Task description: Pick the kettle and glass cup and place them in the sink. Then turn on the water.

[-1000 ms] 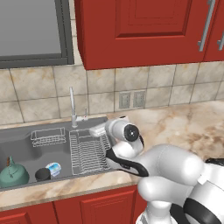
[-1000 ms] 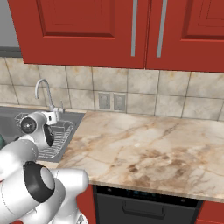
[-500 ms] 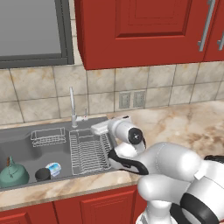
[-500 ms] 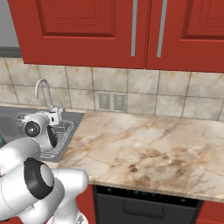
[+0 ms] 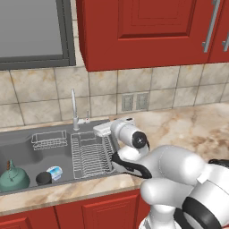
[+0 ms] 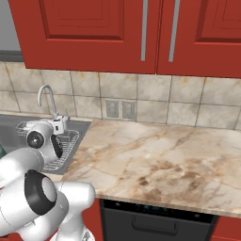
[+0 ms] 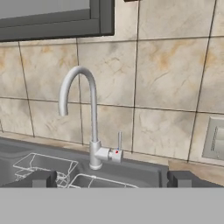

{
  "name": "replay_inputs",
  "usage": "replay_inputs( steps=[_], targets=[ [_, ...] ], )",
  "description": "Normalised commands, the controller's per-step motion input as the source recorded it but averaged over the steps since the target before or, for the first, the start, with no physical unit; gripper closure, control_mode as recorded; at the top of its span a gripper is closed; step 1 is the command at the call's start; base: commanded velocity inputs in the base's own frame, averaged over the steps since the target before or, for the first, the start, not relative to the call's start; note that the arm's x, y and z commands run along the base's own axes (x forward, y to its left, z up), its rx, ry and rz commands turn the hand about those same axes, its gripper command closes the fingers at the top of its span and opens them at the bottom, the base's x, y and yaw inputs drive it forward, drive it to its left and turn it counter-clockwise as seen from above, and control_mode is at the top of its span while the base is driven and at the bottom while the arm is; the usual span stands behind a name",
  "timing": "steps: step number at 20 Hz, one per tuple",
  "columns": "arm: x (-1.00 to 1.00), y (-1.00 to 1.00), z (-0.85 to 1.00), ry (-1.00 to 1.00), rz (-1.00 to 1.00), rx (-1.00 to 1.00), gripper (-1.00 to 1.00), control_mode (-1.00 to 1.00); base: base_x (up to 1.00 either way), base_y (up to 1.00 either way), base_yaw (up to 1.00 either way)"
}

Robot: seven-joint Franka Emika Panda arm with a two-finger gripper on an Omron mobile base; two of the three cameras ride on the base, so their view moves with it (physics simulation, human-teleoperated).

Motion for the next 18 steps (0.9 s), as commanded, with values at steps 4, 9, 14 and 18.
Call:
replay_inputs(
  steps=[4, 9, 14, 18],
  targets=[
    [0.03, 0.0, 0.0, -0.02, 0.0, 0.01, -1.0, -1.0, 0.0, 0.0, 0.0],
    [0.06, 0.0, 0.0, -0.02, 0.0, 0.02, -1.0, -1.0, 0.0, 0.0, 0.0],
    [-0.02, 0.0, 0.0, 0.0, 0.0, 0.01, -1.0, -1.0, 0.0, 0.0, 0.0],
    [0.0, 0.0, -0.02, -0.01, 0.0, 0.0, -1.0, -1.0, 0.0, 0.0, 0.0]
  ],
)
